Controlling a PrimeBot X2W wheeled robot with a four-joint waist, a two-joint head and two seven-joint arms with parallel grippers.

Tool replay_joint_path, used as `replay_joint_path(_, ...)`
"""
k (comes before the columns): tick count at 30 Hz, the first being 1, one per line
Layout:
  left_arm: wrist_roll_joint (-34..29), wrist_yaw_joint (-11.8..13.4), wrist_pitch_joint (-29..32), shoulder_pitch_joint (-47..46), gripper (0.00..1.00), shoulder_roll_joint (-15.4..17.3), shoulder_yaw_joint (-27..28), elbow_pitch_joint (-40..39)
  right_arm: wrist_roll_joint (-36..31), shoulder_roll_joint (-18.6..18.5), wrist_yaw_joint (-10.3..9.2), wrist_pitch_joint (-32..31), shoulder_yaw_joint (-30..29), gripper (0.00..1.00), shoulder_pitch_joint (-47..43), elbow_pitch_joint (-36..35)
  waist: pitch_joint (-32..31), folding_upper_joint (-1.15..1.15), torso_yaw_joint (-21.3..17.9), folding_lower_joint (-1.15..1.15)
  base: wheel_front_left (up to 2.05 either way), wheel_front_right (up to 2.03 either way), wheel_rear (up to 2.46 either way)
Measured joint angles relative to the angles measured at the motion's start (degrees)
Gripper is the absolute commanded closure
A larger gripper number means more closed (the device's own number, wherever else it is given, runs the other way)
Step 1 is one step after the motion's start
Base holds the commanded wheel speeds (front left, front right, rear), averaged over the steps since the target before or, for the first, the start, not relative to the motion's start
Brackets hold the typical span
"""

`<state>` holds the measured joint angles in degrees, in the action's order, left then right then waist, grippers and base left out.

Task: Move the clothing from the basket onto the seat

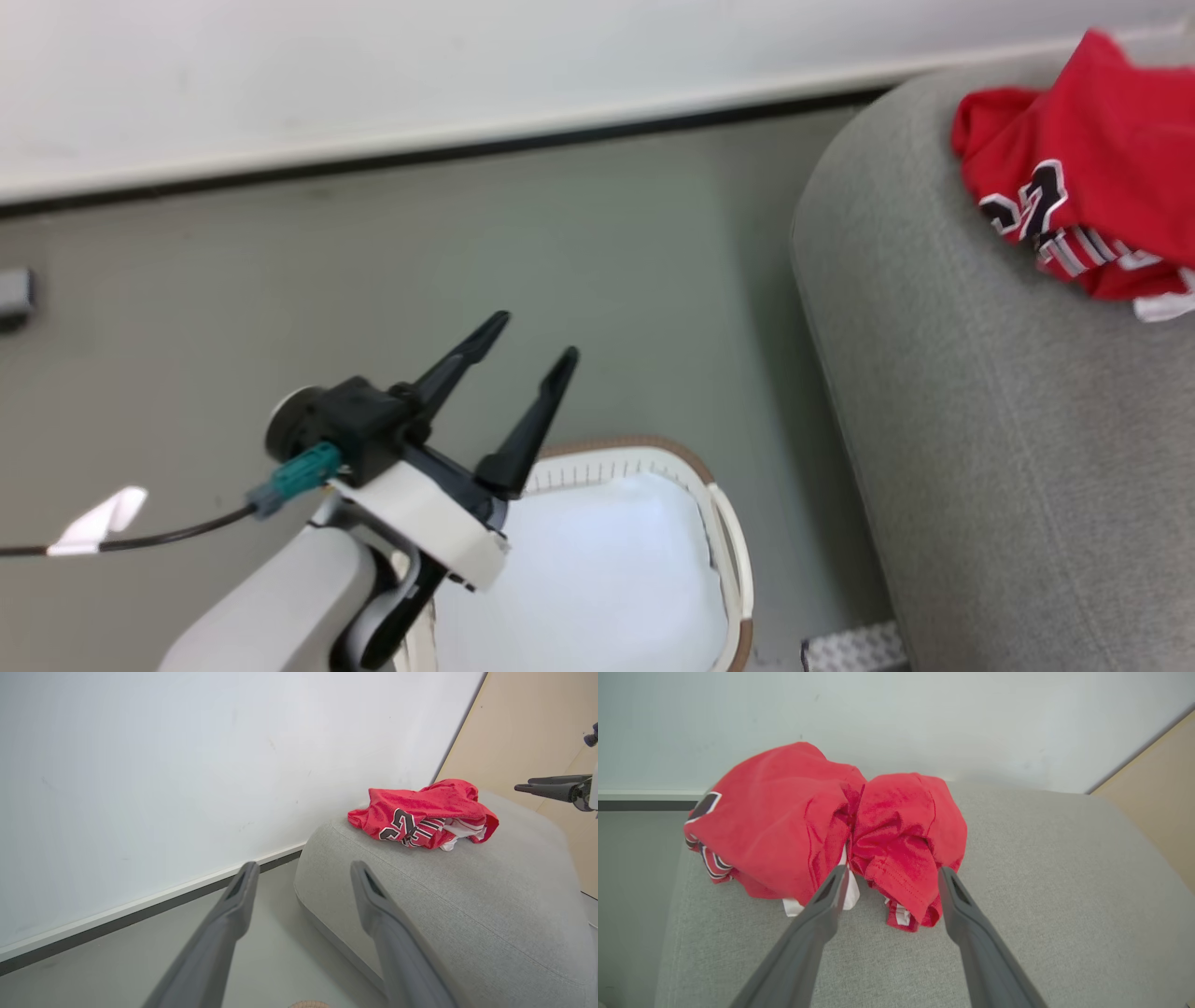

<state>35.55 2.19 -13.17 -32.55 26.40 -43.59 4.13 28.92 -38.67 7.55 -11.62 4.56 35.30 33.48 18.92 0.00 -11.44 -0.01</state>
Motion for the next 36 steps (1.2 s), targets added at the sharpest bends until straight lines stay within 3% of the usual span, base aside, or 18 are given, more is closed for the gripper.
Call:
replay_joint_path(7,2.1,3.0,-1.3,4.3,0.0,1.1,4.7,0.6,-0.2,-0.8,0.01,-0.8,1.0,0.0,-5.0,-10.5,-7.5,0.0,1.0,0.0,0.0,0.0,0.0)
replay_joint_path(14,4.7,5.6,-1.8,9.8,0.0,1.1,9.8,0.0,-0.9,3.5,0.0,1.3,-1.0,0.0,-9.0,-17.6,-14.0,0.0,2.8,-0.01,0.0,0.0,0.0)
replay_joint_path(25,6.1,9.6,-1.9,20.7,0.0,1.0,17.3,-1.3,-5.3,16.0,0.0,8.6,-4.9,0.0,-19.0,-27.0,-18.9,0.0,6.6,0.0,0.0,0.0,0.0)
replay_joint_path(30,3.2,10.7,-1.9,25.6,0.0,-1.6,22.8,-3.0,-7.8,22.8,0.0,13.2,-5.4,0.0,-25.9,-30.1,-19.8,0.0,7.7,0.01,0.0,0.0,0.0)
replay_joint_path(36,-3.3,8.2,-2.0,31.4,0.0,-6.7,29.8,-4.7,-9.2,28.1,0.0,20.8,-3.1,0.0,-31.6,-31.3,-20.1,0.0,7.6,0.0,0.0,0.0,0.0)
